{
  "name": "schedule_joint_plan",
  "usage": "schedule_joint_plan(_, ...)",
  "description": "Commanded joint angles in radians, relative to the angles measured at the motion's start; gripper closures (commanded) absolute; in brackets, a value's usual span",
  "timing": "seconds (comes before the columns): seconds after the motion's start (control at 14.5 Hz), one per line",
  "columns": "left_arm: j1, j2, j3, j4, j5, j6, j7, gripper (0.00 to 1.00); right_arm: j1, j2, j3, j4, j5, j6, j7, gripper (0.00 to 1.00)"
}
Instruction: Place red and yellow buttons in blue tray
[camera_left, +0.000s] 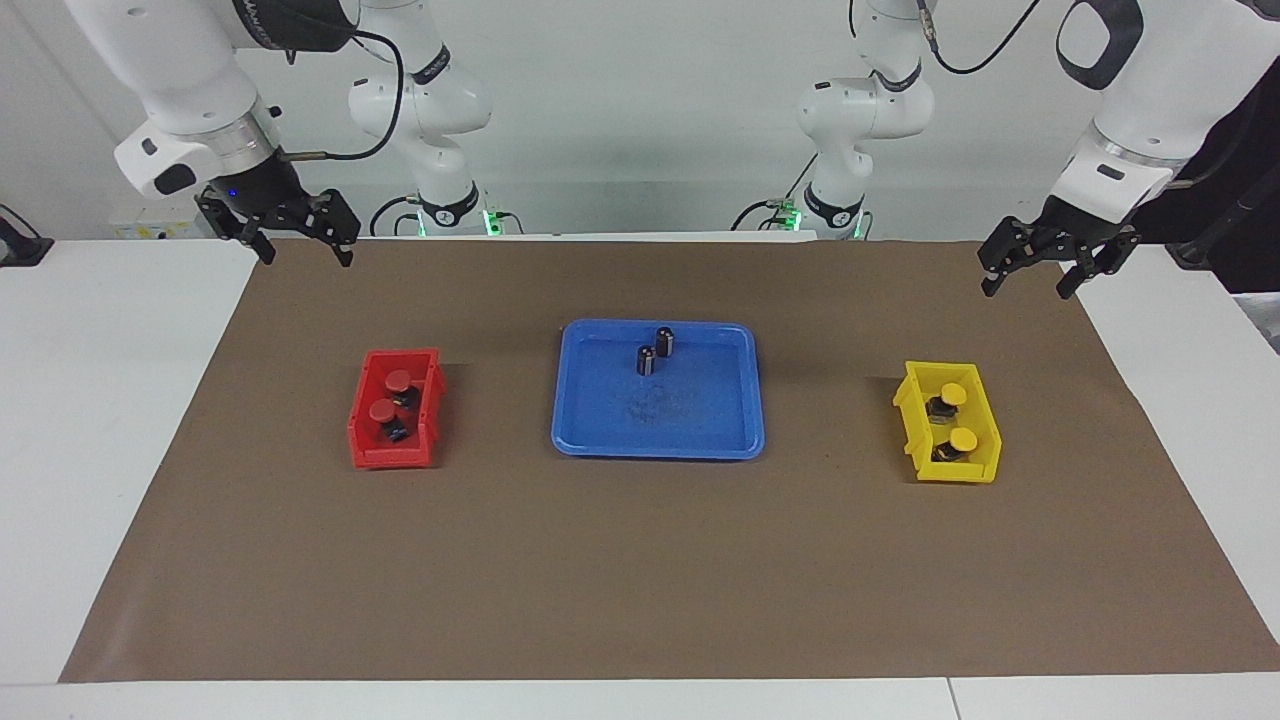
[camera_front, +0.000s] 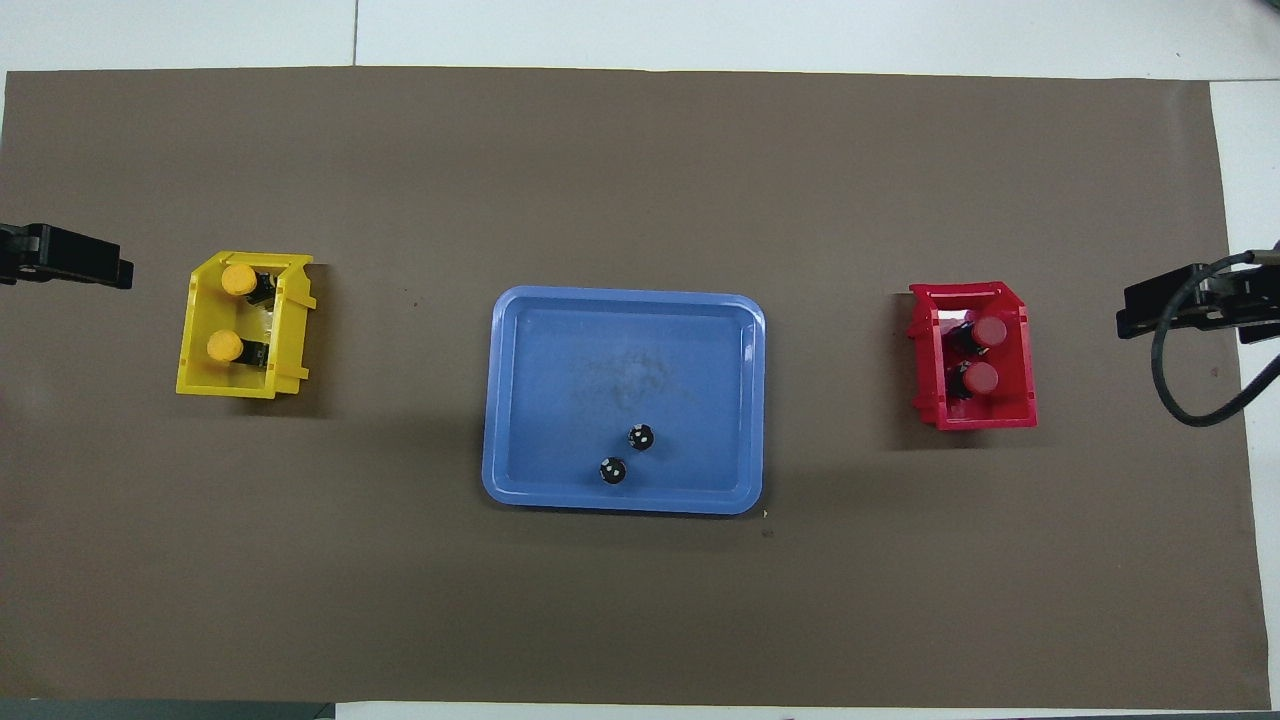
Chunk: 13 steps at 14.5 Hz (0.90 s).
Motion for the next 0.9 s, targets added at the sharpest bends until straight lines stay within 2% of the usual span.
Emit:
schedule_joint_plan(0.0, -0.001, 0.003, 0.007, 0.005, 0.012, -0.010, 0.014, 0.00, -0.002, -0.018, 0.001, -0.023, 0.003, -0.002, 0.006, 0.00)
schedule_joint_plan(0.83, 0.000, 0.001, -0.002, 0.014, 0.013, -0.012, 0.067, 0.00, 0.009, -0.018, 0.002, -0.021, 0.003, 0.001, 0.014, 0.00)
